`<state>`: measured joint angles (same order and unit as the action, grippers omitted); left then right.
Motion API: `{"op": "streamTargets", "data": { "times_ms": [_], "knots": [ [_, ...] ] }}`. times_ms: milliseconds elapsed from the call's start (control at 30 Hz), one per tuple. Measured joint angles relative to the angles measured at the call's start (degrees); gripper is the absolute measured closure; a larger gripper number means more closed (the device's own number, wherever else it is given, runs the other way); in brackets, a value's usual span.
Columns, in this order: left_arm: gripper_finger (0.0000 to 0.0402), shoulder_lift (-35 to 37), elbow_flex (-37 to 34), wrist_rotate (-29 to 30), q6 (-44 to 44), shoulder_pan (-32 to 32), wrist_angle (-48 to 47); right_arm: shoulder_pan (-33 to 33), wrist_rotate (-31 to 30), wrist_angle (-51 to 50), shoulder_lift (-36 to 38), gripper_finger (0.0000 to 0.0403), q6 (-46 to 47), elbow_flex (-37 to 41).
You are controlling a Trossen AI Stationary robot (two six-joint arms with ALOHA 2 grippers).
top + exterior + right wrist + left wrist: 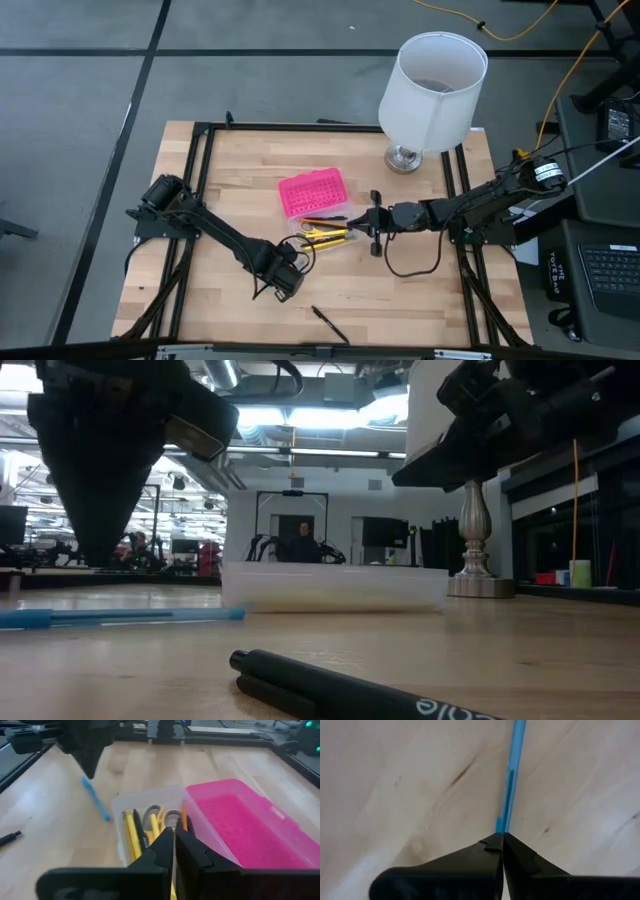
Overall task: Pick & place school supplies into a supply box
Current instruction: Put the blue pen into the pink supply box
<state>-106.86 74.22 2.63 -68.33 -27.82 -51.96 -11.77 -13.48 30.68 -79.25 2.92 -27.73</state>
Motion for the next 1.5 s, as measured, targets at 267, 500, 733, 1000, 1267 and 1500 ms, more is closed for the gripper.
{"op": "streamTargets", "data": {
  "times_ms": [267,500,733,1000,1267,1500],
  "knots": [
    [0.0374,0.00,0.00,3.83,0.57,-0.14,2.87,-0.47,0.09,-0.09,-0.01,0.0380,1.06,0.00],
    [0.0322,0.00,0.00,4.41,0.57,-0.19,4.05,-2.31,0.16,-3.05,-0.01,0.0380,3.31,-0.02],
    [0.0288,0.00,0.00,8.20,0.09,-0.19,4.01,-3.65,0.14,-3.69,-0.04,0.0380,4.37,-0.02],
    [0.0282,0.01,0.00,8.24,2.62,-0.49,4.38,-4.07,0.12,-3.70,-0.04,0.0380,4.23,-0.02],
    [0.0279,0.01,-2.94,8.04,2.51,-0.65,7.74,-4.07,0.08,-3.74,-0.04,0.0379,4.13,-0.02],
    [0.0278,0.01,-5.86,7.75,2.94,-0.65,12.01,-4.07,0.05,-3.78,-0.04,0.0379,4.13,-0.02]
  ]
}}
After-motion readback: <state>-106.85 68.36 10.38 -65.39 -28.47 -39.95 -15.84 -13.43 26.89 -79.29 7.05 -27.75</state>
